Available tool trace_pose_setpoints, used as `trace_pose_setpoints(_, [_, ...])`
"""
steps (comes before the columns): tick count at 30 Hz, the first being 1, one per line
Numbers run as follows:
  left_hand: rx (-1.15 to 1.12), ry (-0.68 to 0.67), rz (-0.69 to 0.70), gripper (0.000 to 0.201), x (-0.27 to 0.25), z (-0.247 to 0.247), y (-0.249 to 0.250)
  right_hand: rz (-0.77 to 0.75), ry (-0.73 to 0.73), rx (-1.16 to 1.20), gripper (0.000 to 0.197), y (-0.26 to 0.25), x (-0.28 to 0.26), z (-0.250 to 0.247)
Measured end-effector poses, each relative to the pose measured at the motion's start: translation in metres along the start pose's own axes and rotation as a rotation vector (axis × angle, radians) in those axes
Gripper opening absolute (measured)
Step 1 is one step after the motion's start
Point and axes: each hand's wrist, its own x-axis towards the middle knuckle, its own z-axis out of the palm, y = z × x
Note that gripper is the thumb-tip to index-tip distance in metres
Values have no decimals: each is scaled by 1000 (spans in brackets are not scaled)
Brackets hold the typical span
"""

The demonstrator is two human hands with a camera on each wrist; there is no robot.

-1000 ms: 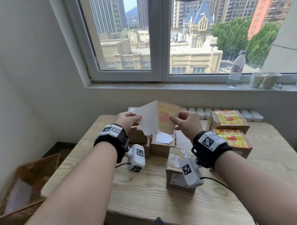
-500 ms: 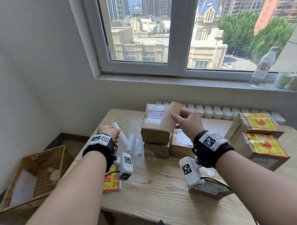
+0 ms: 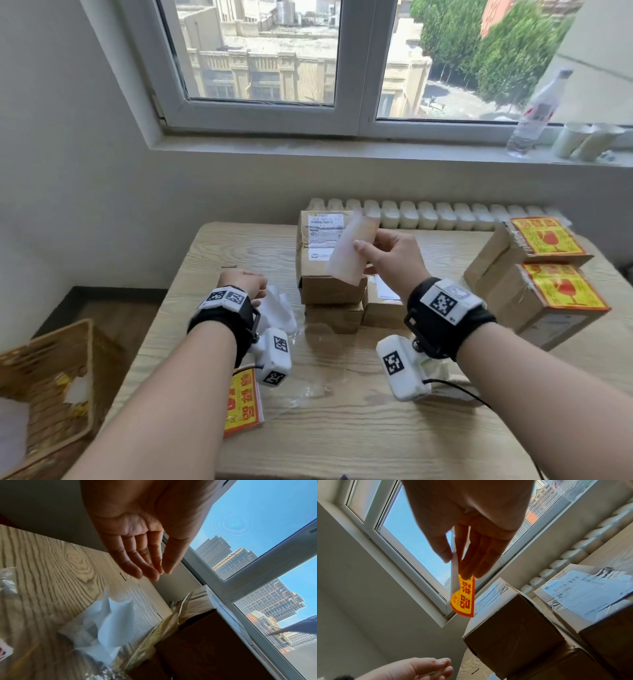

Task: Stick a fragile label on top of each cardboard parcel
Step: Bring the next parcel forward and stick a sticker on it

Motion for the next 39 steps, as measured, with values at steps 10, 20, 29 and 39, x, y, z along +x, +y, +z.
trace_pose_setpoints(10, [42, -344, 277, 16, -63, 24, 68, -106, 9, -107, 12, -18, -10, -20])
trace_pose_setpoints(20, [34, -432, 239, 40, -136, 90, 111, -404, 16, -502, 13, -32, -31, -80])
trace_pose_setpoints(29, [60, -453, 296, 11, -154, 121, 97, -256, 34, -512, 23, -13, -50, -139])
trace_pose_setpoints(39, [66, -558, 237, 10, -165, 154, 72, 89, 120, -181, 22, 16, -57, -190])
